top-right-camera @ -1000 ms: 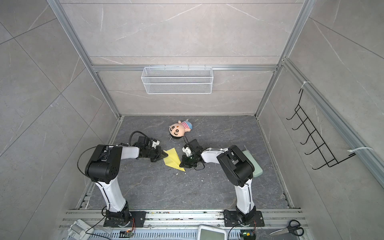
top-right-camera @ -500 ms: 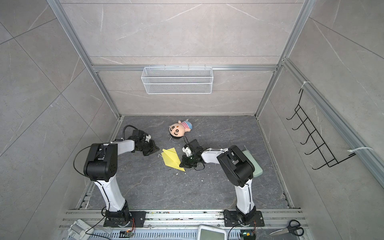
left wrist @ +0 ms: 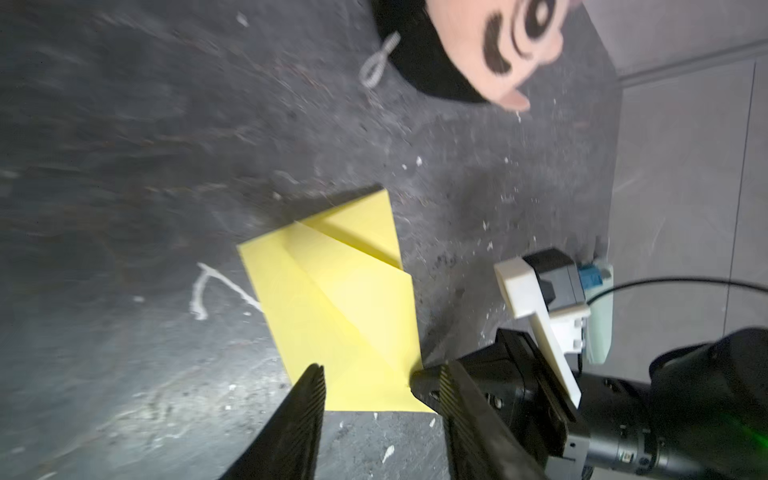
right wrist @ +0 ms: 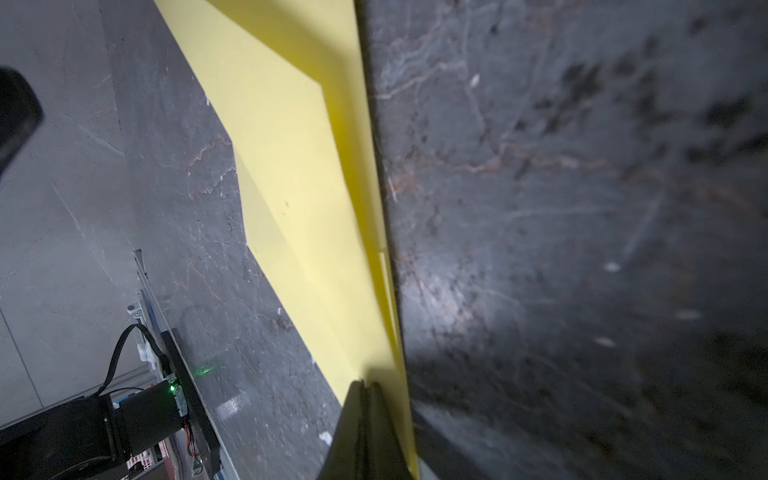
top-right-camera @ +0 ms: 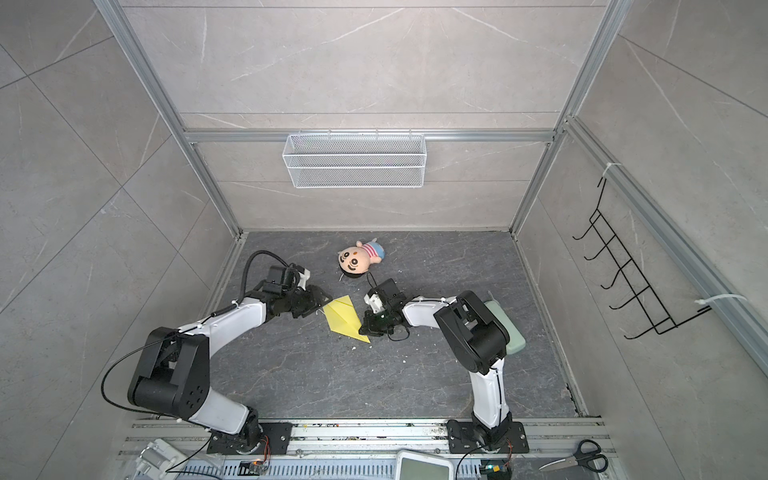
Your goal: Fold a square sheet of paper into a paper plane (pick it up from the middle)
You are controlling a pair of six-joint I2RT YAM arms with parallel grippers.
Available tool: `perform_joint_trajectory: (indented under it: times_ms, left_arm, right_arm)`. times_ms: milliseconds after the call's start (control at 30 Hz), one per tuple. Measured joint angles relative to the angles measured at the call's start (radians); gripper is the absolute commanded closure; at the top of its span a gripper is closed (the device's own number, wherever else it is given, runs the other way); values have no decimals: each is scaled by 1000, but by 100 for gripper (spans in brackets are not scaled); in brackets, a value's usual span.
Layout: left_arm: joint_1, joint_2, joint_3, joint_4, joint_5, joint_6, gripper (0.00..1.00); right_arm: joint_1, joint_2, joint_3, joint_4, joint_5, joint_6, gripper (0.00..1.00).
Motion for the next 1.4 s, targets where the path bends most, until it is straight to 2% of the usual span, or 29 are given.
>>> perform_joint_trajectory:
  times_ms: [100, 200, 400, 533, 833, 1000, 1133, 1400]
  left_arm:
    - [-83, 11, -15, 24, -16, -14, 46]
    - [-131, 40, -16, 65, -18, -29, 51]
    - [-128, 159, 2, 100, -13, -24, 71]
    - [-126, 228, 26, 99, -14, -8, 77]
    - [-126, 267, 65, 98, -37, 17, 88]
    - [-121, 280, 64, 98, -47, 26, 91]
    - [-119, 280, 64, 96, -49, 32, 91]
    - [-118, 285, 67, 93, -50, 56, 93]
  right_arm:
    - [0, 0, 0, 0, -1, -8, 94]
    - [0, 0, 1, -2, -1, -11, 94]
    - [0, 4, 17, -28, 2, -11, 94]
    - [1, 12, 41, -64, 3, -11, 94]
    - [1, 13, 46, -71, 3, -10, 94]
    - [0, 6, 24, -23, -15, 17, 93]
    - [-1, 5, -13, 88, -41, 96, 94]
    - [1, 6, -21, 206, 9, 230, 95]
